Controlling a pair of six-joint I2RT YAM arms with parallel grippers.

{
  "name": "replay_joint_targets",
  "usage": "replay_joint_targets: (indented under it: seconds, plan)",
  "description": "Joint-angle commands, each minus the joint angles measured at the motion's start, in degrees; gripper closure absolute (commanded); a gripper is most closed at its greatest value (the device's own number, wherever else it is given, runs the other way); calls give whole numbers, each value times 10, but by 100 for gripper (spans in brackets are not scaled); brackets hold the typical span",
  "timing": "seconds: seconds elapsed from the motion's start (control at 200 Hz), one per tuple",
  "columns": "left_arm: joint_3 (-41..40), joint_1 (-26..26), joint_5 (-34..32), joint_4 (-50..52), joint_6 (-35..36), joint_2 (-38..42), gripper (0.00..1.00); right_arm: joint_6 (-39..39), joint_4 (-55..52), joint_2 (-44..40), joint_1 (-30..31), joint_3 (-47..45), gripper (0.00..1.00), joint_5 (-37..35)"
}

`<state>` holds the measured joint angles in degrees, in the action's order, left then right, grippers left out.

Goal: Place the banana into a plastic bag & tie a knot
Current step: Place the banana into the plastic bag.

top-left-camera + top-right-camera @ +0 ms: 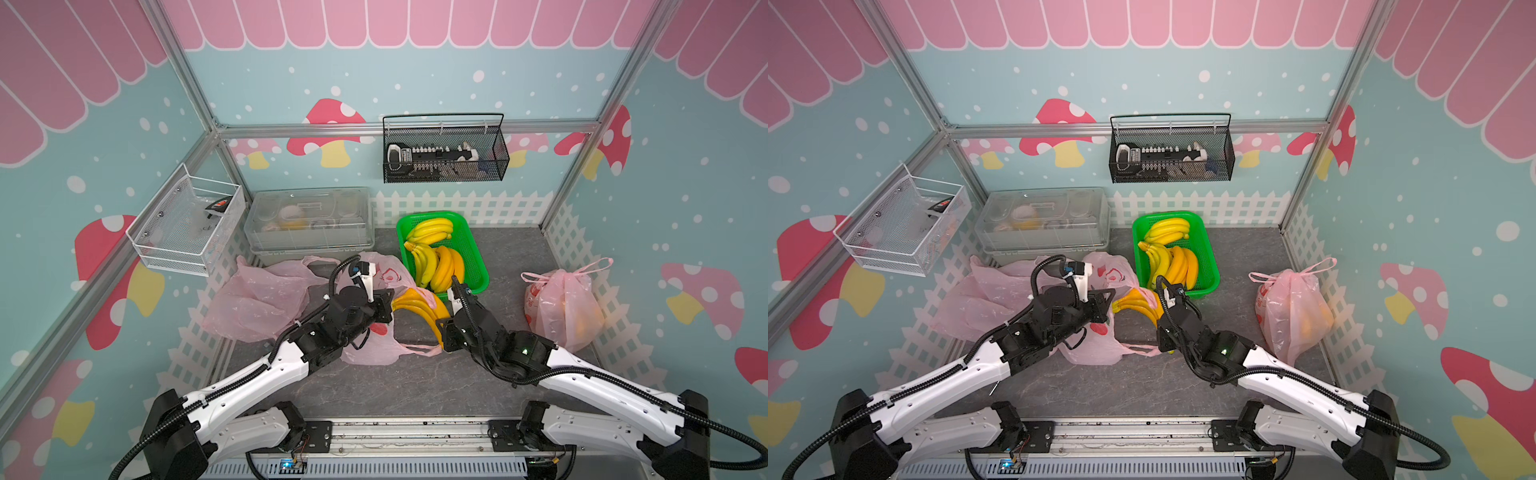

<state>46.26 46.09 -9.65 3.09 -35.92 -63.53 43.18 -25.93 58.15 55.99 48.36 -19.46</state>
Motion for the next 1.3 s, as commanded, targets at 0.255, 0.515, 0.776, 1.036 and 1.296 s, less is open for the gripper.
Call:
replay_joint_targets:
  seconds: [0.255,0.515,0.776,1.036,1.296]
  plan:
    - [60,14,-2,-40,-12,-70,100,48,103,23,16,-25,93,65]
    - [22,100,-60,-54,-40,-18,100,29,143,32,-37,13,94,70]
    - [-62,133,-102,-123,-130,82,100,15,243,113,-54,49,95,167]
    - [-107,136,-125,-213,-208,134,100,31,287,221,-33,92,93,183]
    - [-136,92,-183,-125,-219,216,100,7,222,282,-22,101,88,157]
